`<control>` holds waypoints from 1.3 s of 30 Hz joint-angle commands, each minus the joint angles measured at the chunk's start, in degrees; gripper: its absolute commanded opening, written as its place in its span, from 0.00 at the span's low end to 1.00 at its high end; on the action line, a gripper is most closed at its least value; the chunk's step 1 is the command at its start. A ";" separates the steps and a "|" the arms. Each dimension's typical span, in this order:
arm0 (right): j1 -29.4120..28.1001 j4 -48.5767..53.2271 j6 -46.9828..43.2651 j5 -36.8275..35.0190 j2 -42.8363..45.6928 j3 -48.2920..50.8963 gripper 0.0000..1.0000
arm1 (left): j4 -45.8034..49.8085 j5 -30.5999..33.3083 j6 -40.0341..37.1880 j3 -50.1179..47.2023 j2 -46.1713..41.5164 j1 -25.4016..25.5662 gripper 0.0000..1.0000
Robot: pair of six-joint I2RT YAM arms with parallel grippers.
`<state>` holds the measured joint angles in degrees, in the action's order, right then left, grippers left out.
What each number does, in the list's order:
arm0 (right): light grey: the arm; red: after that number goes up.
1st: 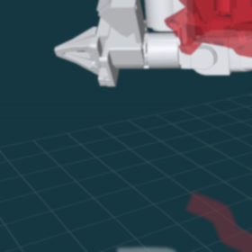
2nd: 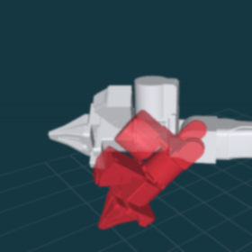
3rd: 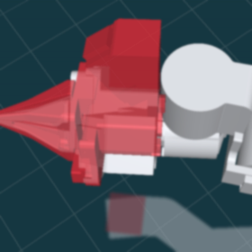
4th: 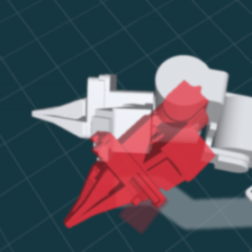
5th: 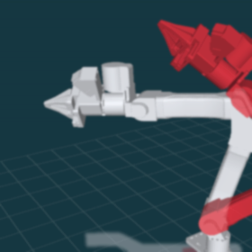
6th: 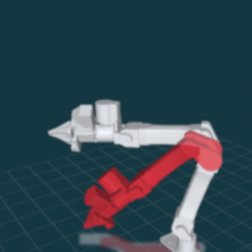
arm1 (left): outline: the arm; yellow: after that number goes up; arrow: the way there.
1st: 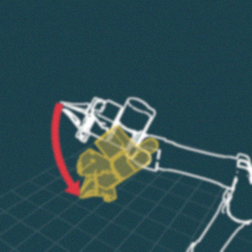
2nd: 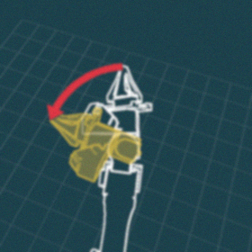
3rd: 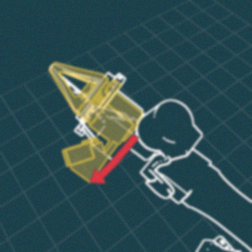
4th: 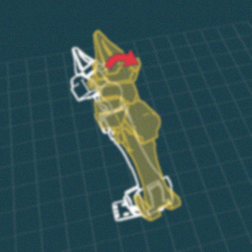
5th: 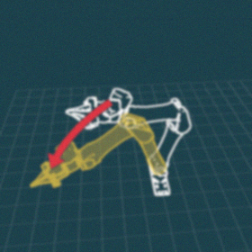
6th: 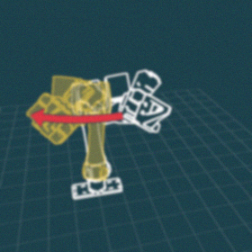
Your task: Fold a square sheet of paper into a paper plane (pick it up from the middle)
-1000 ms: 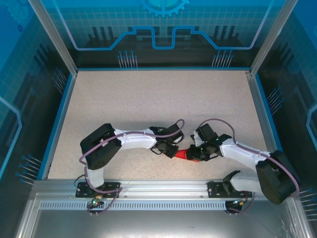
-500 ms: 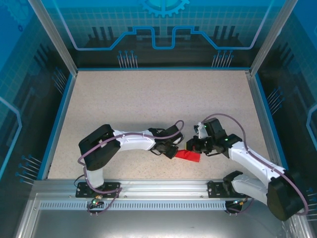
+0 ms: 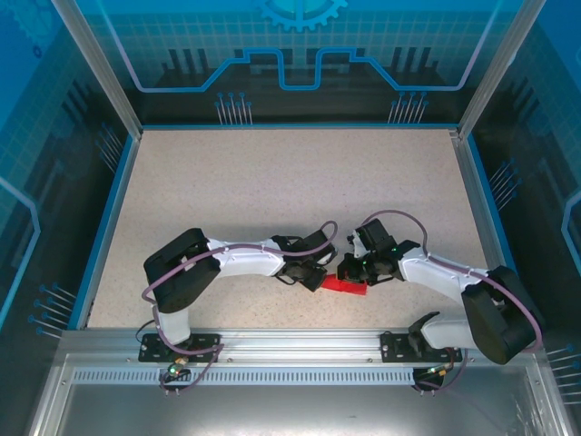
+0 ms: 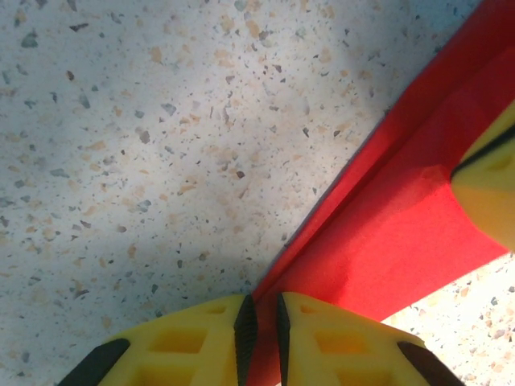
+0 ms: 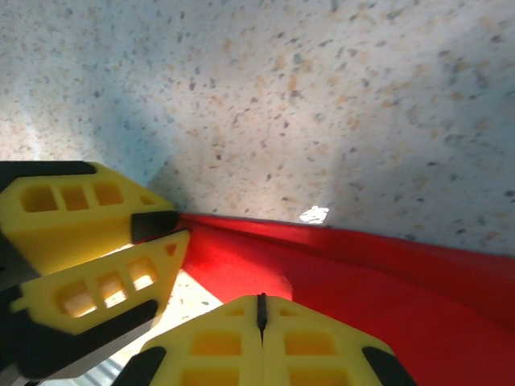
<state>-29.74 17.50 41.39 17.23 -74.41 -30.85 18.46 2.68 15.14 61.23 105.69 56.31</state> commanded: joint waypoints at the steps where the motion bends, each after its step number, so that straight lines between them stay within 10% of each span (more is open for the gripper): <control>1: -0.60 1.49 -2.83 -4.91 -1.09 0.45 0.00 | 2.29 2.40 0.62 -3.14 3.47 -0.08 0.20; 39: -2.34 -7.26 -1.57 -6.69 -3.64 2.80 0.00 | 1.76 2.39 0.33 -5.32 1.73 -0.06 0.21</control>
<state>-31.51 9.93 40.86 13.43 -77.93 -28.82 15.70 2.76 15.11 59.13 104.62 56.31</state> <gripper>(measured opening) 0.042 0.204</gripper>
